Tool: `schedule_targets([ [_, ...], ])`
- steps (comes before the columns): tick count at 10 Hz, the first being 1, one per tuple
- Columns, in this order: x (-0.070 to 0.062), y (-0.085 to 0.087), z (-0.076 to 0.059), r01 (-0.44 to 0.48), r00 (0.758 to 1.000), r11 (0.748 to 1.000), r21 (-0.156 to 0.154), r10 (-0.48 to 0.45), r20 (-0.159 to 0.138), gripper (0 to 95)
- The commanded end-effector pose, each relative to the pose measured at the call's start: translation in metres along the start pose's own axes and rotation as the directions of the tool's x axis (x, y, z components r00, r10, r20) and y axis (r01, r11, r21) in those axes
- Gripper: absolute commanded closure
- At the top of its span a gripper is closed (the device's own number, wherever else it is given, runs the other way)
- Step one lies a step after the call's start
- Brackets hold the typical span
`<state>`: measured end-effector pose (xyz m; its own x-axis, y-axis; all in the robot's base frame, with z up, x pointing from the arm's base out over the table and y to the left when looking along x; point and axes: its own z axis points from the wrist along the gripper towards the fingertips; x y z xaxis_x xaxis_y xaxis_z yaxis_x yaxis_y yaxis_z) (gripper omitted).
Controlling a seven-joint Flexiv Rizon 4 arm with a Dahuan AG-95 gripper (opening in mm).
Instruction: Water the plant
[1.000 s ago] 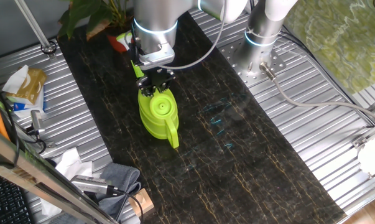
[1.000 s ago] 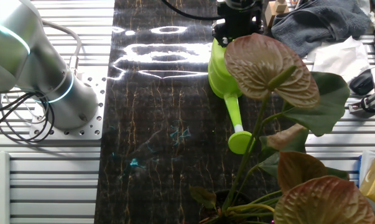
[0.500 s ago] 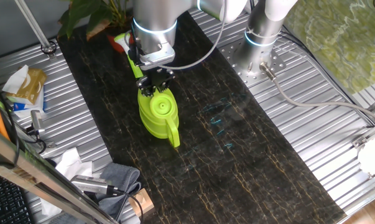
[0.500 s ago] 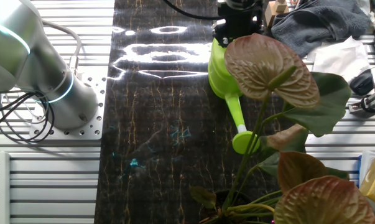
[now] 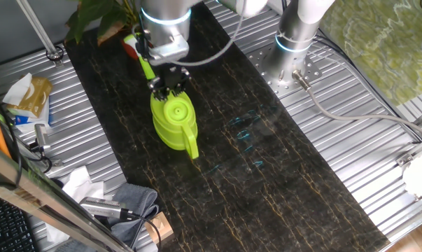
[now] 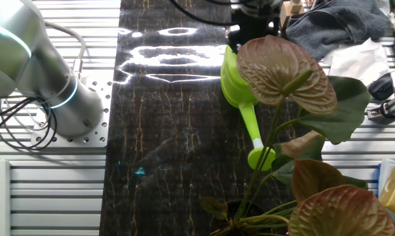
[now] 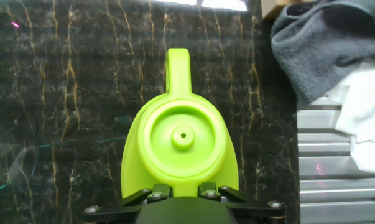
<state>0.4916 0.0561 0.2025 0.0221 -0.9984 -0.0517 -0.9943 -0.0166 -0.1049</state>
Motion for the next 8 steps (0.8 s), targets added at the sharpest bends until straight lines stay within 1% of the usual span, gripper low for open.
schedule_targets([
  [1,0.003,-0.001,0.0,-0.001,1.0,1.0,0.002,0.001,-0.004,95.0],
  [4,0.011,-0.002,-0.003,-0.016,1.0,1.0,0.003,0.016,0.006,95.0],
  [5,0.014,-0.002,-0.004,-0.019,1.0,1.0,0.003,0.019,0.018,95.0],
  [8,0.023,0.004,-0.006,-0.017,1.0,1.0,0.004,0.017,0.022,95.0],
])
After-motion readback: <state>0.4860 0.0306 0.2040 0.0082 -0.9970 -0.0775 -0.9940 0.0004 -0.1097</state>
